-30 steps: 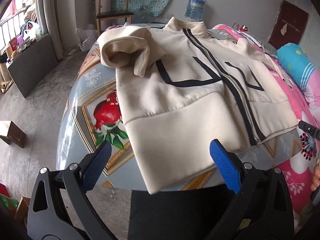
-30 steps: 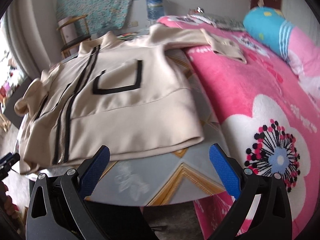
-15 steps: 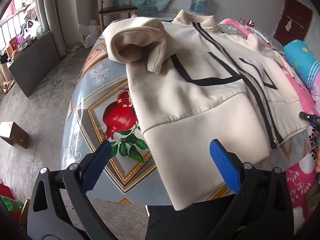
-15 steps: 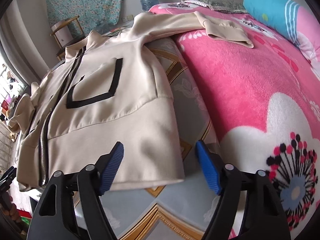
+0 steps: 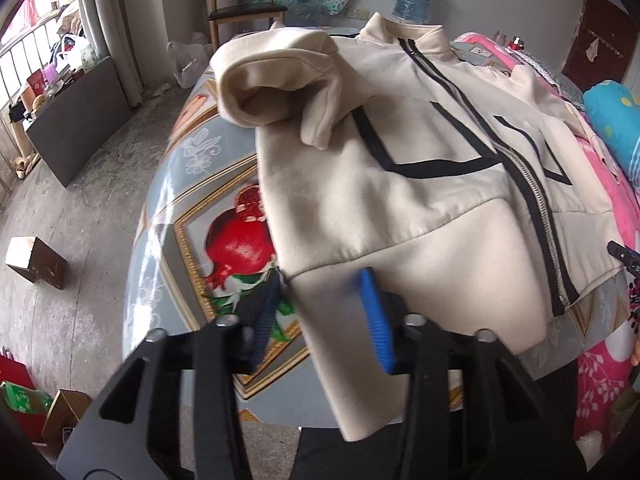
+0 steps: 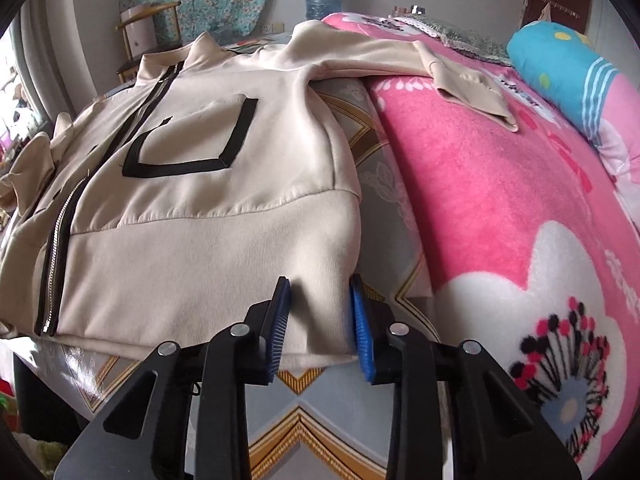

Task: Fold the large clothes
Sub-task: 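Move both tools to the jacket hem and close on it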

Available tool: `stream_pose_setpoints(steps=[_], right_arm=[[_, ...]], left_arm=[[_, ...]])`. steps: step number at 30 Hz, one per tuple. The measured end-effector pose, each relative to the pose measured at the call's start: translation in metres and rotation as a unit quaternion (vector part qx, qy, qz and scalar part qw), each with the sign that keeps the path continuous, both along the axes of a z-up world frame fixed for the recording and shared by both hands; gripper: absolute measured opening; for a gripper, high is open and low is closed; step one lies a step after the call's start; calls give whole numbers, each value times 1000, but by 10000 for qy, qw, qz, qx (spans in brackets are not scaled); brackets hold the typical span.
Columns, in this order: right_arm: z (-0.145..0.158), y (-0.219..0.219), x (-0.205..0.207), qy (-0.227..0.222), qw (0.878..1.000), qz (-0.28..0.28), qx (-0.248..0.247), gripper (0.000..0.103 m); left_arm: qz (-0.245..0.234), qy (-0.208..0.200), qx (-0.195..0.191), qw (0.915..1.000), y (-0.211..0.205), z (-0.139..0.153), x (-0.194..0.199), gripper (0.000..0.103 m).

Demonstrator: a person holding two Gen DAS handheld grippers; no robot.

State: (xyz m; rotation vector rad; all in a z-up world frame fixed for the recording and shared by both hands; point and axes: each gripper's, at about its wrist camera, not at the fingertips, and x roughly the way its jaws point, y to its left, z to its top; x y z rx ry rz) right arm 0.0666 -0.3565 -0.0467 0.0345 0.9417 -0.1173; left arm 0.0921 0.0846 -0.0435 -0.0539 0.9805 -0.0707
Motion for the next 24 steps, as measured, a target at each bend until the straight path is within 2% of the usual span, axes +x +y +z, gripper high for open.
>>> stream_pose_setpoints(steps=[1, 2, 4, 10, 14, 16, 17, 19, 20, 22, 24], right_arm=[[2, 1, 1, 29, 10000, 68, 49, 13], [6, 3, 0, 52, 9999, 103, 36, 11], [18, 5, -4, 6, 9999, 124, 33, 10], [71, 14, -30, -323, 9987, 334, 192, 9], [84, 14, -61, -145, 9992, 306, 208, 9], [69, 8, -74, 243, 9989, 187, 365, 9], [54, 6, -77, 528, 9976, 144, 414, 9], [25, -2, -79, 1100, 9937, -82, 211, 10], [12, -8, -83, 1352, 9905, -266, 50, 11], [19, -14, -88, 1268, 9911, -380, 109, 17], [36, -11, -88, 991, 9944, -357, -21, 21]], left_arm=[[2, -17, 71, 10000, -3, 1, 1, 28], [-16, -46, 156, 9999, -5, 2, 0, 24], [-97, -156, 390, 9991, -8, 10, -2, 9], [-323, -550, -25, 9980, 13, 70, -19, 7], [-525, -453, 68, 9976, 21, 90, -37, 7], [-627, -194, 255, 9975, 24, 83, -46, 8], [-677, 39, 406, 9969, 25, 70, -50, 8], [-704, 590, 807, 9925, 26, 33, -52, 8], [-705, 732, 997, 9898, 27, 20, -55, 8], [-703, 784, 1324, 9856, 30, 7, -61, 8], [-680, 619, 1201, 9885, 35, 16, -65, 8]])
